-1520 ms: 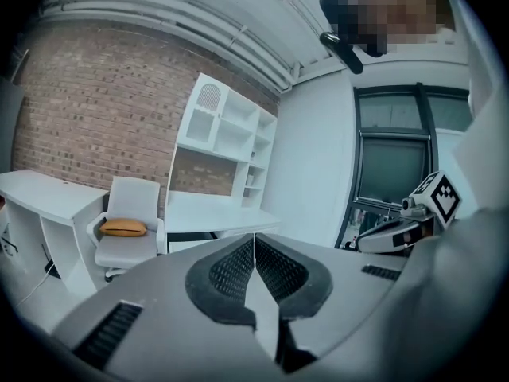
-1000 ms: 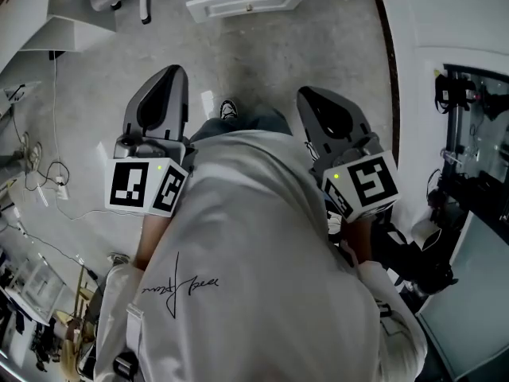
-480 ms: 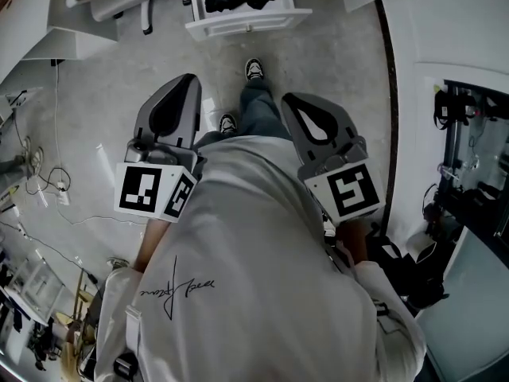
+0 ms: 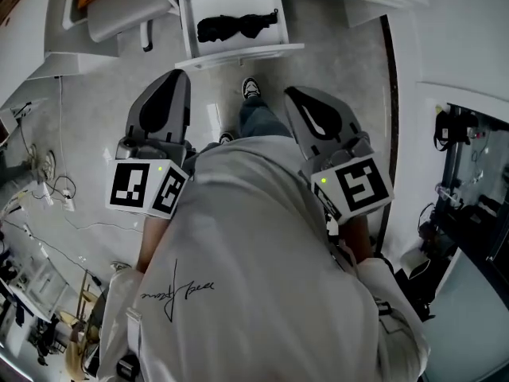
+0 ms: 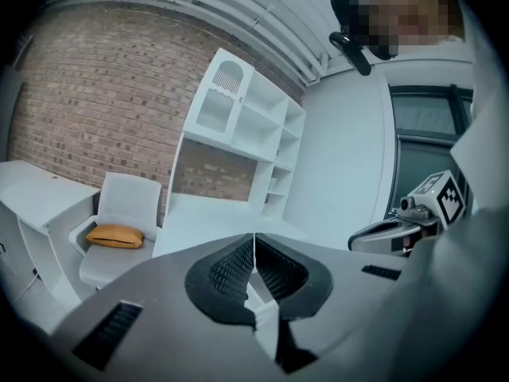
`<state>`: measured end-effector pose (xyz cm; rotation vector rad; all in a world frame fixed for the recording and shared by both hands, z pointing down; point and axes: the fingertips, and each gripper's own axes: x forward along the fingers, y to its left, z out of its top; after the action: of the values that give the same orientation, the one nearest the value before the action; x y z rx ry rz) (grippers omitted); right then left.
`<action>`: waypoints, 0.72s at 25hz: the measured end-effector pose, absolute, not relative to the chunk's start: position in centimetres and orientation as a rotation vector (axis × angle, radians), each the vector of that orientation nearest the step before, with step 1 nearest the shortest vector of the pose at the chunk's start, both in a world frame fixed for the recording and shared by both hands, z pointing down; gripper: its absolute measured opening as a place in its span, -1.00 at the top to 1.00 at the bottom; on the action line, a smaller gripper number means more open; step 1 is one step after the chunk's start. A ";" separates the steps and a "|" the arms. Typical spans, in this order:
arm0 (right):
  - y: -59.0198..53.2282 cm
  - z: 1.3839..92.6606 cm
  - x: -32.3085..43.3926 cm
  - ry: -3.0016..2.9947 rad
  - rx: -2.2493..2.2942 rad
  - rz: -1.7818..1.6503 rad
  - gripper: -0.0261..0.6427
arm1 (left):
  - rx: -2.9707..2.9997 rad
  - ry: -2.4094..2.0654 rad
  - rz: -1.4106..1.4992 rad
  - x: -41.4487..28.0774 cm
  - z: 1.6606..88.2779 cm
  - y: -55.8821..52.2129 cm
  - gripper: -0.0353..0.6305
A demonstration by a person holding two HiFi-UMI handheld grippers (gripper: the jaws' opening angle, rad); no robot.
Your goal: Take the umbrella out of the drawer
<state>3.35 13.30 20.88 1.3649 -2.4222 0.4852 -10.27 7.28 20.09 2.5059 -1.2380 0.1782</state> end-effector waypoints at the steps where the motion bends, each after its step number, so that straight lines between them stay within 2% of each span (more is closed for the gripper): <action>1: 12.3 20.8 3.9 -2.431 1.357 0.487 0.84 | 2.503 -1.252 0.185 -10.0 20.0 6.4 0.84; 18: 0.5 21.7 8.9 -2.552 1.064 0.400 0.84 | 2.395 -1.365 0.247 -5.3 22.2 -1.0 0.84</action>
<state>8.93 0.49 21.73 1.0637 -2.5516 0.3998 -5.28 -1.04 22.19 2.3954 -1.3650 0.2468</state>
